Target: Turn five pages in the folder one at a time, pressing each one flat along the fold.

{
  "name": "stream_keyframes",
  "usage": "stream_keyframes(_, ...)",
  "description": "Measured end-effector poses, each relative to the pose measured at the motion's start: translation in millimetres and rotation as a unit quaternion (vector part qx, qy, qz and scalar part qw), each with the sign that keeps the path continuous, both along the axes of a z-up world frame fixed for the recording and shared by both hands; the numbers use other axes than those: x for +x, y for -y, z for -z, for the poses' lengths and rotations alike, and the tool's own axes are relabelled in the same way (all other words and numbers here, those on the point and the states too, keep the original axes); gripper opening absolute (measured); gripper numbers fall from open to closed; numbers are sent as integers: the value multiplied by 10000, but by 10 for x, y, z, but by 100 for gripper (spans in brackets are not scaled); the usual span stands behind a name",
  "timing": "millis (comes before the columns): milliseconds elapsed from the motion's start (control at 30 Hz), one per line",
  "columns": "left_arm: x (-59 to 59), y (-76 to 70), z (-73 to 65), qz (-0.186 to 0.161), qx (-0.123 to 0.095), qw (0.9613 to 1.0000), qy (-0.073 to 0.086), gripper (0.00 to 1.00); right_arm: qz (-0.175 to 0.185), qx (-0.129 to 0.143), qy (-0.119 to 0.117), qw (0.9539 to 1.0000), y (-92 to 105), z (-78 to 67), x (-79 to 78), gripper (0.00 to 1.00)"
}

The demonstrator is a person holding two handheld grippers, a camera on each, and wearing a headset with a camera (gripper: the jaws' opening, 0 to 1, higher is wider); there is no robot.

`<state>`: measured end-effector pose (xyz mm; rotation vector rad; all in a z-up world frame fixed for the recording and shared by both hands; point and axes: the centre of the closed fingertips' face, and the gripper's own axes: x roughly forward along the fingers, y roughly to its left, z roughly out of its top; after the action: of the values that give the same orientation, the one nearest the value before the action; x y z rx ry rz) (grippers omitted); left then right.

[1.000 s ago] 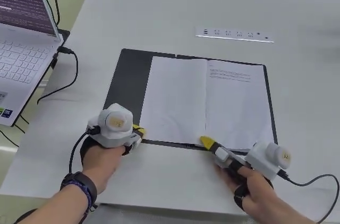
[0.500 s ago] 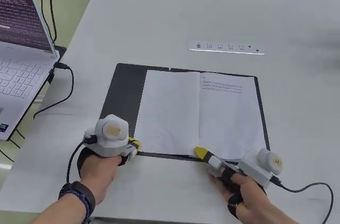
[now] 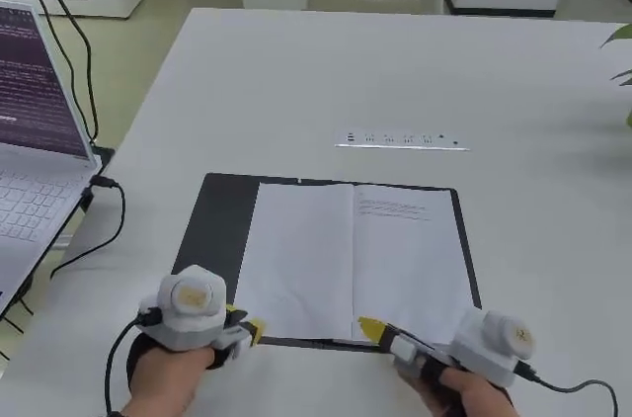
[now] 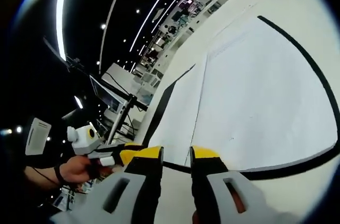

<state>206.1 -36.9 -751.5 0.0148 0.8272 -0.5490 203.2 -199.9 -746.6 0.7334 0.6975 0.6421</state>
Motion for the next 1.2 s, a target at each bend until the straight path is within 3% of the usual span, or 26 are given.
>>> stream_keyframes(267, -53, 18, -164, 99, 48, 9998, 143, 26, -196, -461, 309, 9983, 267, -109, -58, 31)
stream_keyframes(400, -68, -34, -268, 85, 140, 9996, 212, 31, -258, -611, 294, 9974, 422, -138, -112, 34)
stream_keyframes(633, -104, -36, -446, 8, 51, 9993, 377, 36, -257, -789, 519, 9952, 660, -292, -202, 41)
stream_keyframes(700, -109, -11, -513, 72, 6, 9987, 497, 38, -290, -855, 621, 9940, 716, -349, -213, 47)
stream_keyframes(833, -140, 16, -626, 188, -2, 9979, 623, 42, -277, -1030, 830, 9908, 833, -488, -216, 49)
stream_keyframes(1067, -220, -20, -748, 376, 35, 9965, 740, 49, -203, -1390, 1108, 9839, 1040, -668, -227, 51)
stream_keyframes(1200, -271, -77, -824, 329, 15, 9962, 804, 53, -108, -1554, 1145, 9811, 1126, -734, -278, 60)
